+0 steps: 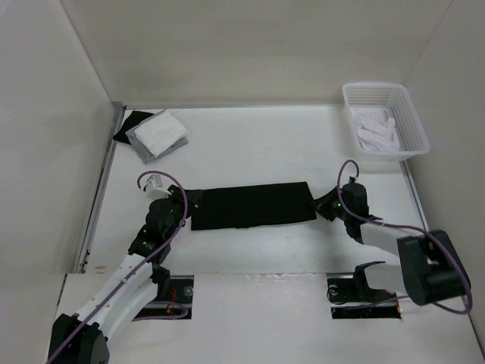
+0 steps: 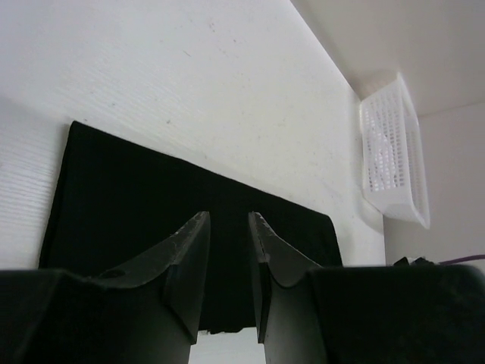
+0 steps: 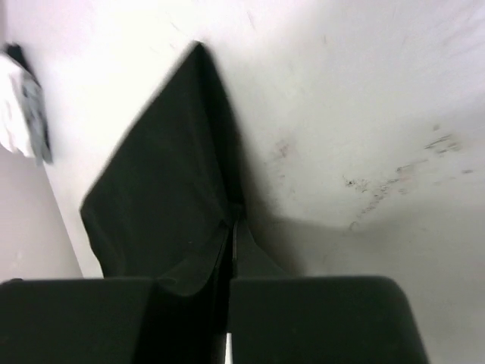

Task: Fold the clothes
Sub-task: Fold the tank top

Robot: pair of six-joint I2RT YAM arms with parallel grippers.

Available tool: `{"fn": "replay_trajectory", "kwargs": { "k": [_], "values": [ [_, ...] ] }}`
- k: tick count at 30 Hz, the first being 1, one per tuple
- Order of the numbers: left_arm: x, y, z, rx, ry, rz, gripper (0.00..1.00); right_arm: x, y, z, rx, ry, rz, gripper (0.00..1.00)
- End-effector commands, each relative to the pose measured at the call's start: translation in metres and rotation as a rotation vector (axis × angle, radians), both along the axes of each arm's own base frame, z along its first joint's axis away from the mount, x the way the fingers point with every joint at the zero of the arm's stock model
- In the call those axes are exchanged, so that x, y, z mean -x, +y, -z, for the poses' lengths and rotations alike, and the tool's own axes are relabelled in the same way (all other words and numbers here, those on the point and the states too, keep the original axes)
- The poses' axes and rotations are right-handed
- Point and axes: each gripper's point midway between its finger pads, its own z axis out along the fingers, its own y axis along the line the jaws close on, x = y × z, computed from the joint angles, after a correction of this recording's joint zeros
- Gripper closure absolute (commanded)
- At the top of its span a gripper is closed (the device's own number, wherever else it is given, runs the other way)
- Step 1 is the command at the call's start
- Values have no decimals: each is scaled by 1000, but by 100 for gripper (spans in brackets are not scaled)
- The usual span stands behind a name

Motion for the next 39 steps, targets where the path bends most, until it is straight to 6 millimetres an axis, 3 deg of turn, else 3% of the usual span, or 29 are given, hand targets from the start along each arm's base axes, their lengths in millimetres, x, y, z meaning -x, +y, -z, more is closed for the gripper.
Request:
{"fn": "replay_trajectory", "kwargs": {
  "k": [1, 4, 8, 11, 15, 19, 26, 27, 30, 31, 33, 35, 37, 39],
  "values": [
    [-6, -16, -22, 45, -79, 31, 75, -13, -17, -38, 40, -139, 57, 100],
    [-6, -29, -19, 48, -74, 59, 75, -12, -29, -68, 144, -194, 80, 100],
    [-7, -41, -20, 51, -74, 84, 75, -11, -16, -117, 254, -284, 35, 99],
    [-6, -43, -24, 63, -84, 92, 75, -11, 8, -147, 310, -328, -35, 99],
    [-3, -41, -37, 80, -118, 91, 75, -5, 63, -168, 386, -362, -159, 98],
    [1, -34, -48, 92, -141, 82, 75, 1, 119, -168, 454, -357, -268, 98],
    [6, -9, -62, 91, -159, 18, 74, 13, 235, -134, 514, -291, -471, 93],
    [6, -4, -64, 92, -163, 5, 74, 15, 251, -127, 518, -281, -494, 90],
    [5, 11, -71, 96, -179, -35, 73, 27, 294, -112, 512, -260, -570, 65],
    [5, 15, -72, 98, -182, -43, 73, 31, 304, -112, 496, -263, -587, 61],
    [2, 22, -75, 103, -187, -57, 73, 39, 317, -123, 435, -281, -603, 60],
    [-1, 25, -73, 104, -176, -63, 73, 44, 317, -134, 391, -305, -610, 60],
    [-5, 24, -70, 109, -159, -51, 73, 47, 303, -145, 364, -338, -590, 60],
    [-8, 20, -66, 109, -151, -36, 73, 40, 277, -147, 354, -352, -535, 62]
  ]
}}
